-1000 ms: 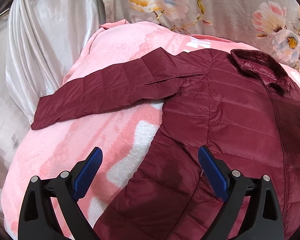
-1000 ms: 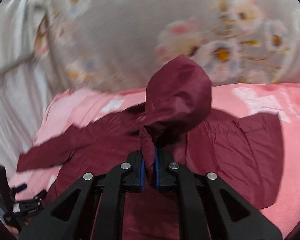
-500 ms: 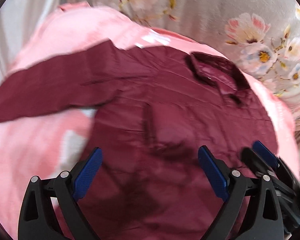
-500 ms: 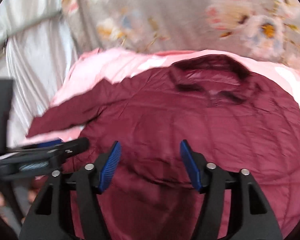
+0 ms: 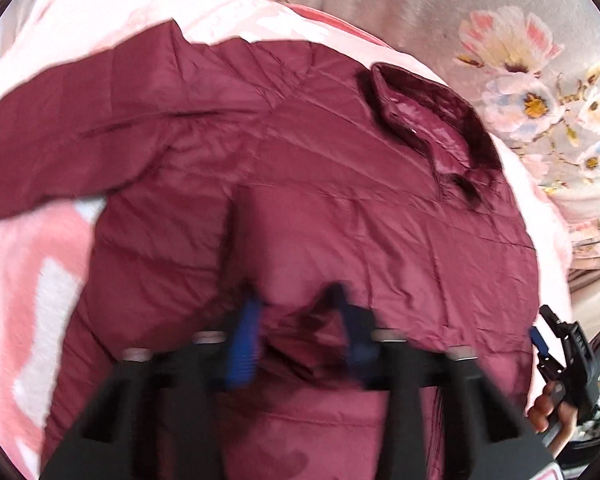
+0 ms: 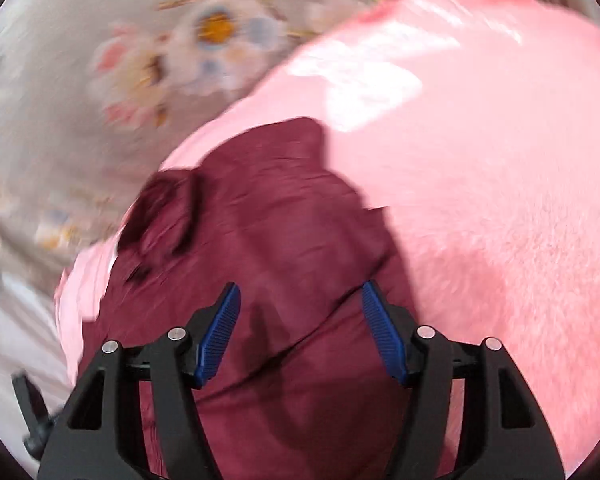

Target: Fold large clothes

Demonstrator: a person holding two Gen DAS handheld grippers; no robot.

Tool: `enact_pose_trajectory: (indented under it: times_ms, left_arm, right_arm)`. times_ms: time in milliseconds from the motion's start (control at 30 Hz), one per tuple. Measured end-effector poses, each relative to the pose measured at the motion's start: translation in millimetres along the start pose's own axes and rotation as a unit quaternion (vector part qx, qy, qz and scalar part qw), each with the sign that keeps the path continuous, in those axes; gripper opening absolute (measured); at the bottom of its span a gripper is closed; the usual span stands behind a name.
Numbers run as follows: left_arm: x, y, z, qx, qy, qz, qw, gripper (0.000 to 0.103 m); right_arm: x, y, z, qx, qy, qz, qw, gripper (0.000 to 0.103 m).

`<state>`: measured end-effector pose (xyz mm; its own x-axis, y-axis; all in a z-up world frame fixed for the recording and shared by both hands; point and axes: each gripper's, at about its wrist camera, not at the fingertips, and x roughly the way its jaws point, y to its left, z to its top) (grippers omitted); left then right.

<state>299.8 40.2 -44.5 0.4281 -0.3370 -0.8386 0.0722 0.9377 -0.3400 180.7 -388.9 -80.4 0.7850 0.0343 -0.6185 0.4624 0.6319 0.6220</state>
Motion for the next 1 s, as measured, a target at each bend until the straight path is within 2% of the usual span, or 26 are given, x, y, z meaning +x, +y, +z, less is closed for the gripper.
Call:
enact_pose_trajectory:
  times_ms: [33, 100, 133, 233, 333, 433, 500, 567, 667, 767, 833, 867, 900, 933, 1000]
  left_arm:
    - [-1.5, 0.3, 1.6, 0.006, -0.005, 0.005, 1.0000, 0.004]
    - [-5.7, -0.4, 4.7, 0.019, -0.016, 0.005, 0.9997, 0.001]
    - [-8.5, -0.9, 5.4, 0.028, -0.023, 0.010, 0.9993, 0.001]
    - [-16.0, -5.7, 5.0, 0.056, -0.050, 0.029, 0.9967, 0.001]
    - [-13.6, -10.0, 2.7, 0.078, -0.067, 0.053, 0.9932, 0.000]
    - [5.1, -12.4, -0.1, 0.096, -0.062, 0.071, 0.9909, 0.000]
    - [19.2, -12.3, -3.3, 0.103, -0.050, 0.076, 0.9905, 0.001]
    - [28.7, -12.5, -6.4, 0.112, -0.051, 0.087, 0.9885, 0.002]
    - [30.6, -16.1, -8.4, 0.123, -0.057, 0.103, 0.9854, 0.004]
    - [18.2, -13.0, -7.5, 0.129, -0.058, 0.124, 0.9821, 0.014]
    - [-0.9, -9.8, -8.5, 0.134, -0.075, 0.131, 0.9794, 0.016]
    - [-12.5, -8.0, -7.5, 0.136, -0.089, 0.140, 0.9768, 0.025]
    - [-27.5, -8.2, -4.6, 0.135, -0.112, 0.151, 0.9728, 0.040]
    - [-38.1, -10.0, -2.2, 0.134, -0.128, 0.153, 0.9706, 0.045]
    - [-53.7, -22.6, 5.1, 0.139, -0.144, 0.136, 0.9703, 0.048]
  right_arm:
    - [4.8, -2.4, 3.2, 0.009, 0.000, 0.001, 1.000, 0.048]
    - [12.6, -4.6, 10.4, 0.016, -0.001, 0.006, 1.000, 0.024]
    - [11.7, -5.4, 13.5, 0.015, -0.002, 0.013, 1.000, 0.003]
    - [-12.8, 9.7, 12.9, -0.022, -0.046, 0.037, 0.998, 0.001]
    - [-28.5, 30.5, 5.0, -0.091, -0.078, 0.014, 0.993, 0.000]
    - [-8.5, 31.9, 0.8, -0.135, -0.060, -0.060, 0.987, 0.000]
    - [7.2, 25.3, -2.2, -0.143, -0.034, -0.090, 0.985, 0.000]
    - [19.5, 15.4, -3.9, -0.135, -0.010, -0.096, 0.986, 0.000]
    - [21.9, 20.2, -4.1, -0.156, -0.002, -0.119, 0.981, 0.000]
    - [9.5, 31.5, -9.3, -0.178, -0.006, -0.159, 0.971, 0.007]
    - [-12.4, 43.2, -13.1, -0.188, -0.032, -0.168, 0.967, 0.011]
    - [-25.2, 54.8, -15.6, -0.201, -0.052, -0.164, 0.964, 0.014]
    - [-32.6, 67.1, -18.8, -0.215, -0.061, -0.154, 0.963, 0.014]
    - [-36.8, 78.7, -22.0, -0.227, -0.066, -0.141, 0.961, 0.015]
    - [-37.0, 105.9, -31.1, -0.252, -0.062, -0.108, 0.960, 0.015]
